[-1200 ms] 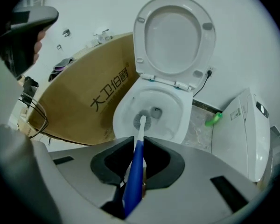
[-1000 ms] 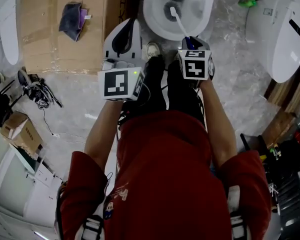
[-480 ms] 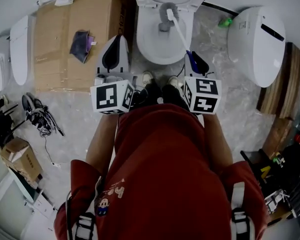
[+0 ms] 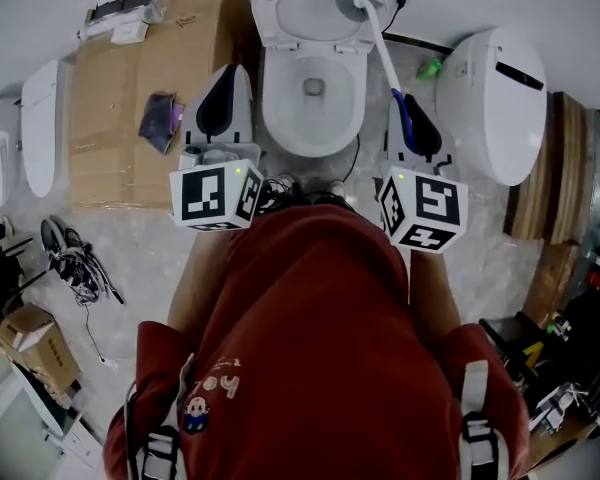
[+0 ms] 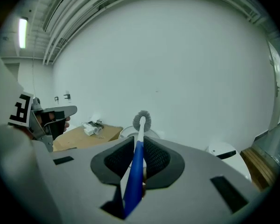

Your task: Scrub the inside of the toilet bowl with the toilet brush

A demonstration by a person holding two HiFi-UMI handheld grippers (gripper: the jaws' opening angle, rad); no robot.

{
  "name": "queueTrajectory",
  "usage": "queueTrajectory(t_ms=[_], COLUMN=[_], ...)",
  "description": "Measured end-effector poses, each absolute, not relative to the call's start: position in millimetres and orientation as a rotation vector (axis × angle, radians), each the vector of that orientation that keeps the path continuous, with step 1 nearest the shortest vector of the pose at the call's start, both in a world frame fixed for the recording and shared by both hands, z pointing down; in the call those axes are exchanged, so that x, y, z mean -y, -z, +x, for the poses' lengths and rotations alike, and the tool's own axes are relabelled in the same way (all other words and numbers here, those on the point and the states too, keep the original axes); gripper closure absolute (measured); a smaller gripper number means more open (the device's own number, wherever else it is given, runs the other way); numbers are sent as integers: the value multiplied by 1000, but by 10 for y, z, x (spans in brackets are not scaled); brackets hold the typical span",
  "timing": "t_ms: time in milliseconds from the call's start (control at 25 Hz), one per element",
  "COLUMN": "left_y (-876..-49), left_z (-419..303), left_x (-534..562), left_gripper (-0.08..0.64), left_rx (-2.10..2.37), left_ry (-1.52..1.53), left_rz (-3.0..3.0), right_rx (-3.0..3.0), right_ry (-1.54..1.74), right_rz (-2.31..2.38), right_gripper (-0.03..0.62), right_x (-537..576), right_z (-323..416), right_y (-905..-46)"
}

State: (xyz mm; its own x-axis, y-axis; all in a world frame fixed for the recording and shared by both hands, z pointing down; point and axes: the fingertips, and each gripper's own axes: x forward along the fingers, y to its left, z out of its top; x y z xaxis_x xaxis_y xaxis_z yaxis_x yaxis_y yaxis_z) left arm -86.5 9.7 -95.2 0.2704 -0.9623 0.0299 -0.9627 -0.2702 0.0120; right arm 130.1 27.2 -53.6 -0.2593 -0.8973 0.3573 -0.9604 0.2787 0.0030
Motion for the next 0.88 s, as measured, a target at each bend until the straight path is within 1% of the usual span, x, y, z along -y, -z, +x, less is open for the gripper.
queueTrajectory(t_ms=[200,880], left_y=[1038,980], left_z=[-816,-847], left_x=[-89,-49], left_gripper=[549,549], left_rx=[1881,1869], left_ry=[-18,-16], left_rz=[2499,2480], right_rx=[2271,2265], right_ry=[-278,-273], right_rz=[1726,1682], right_gripper=[531,531], right_x=[-197,-109], right_z=[1363,1294], right_y=[647,621])
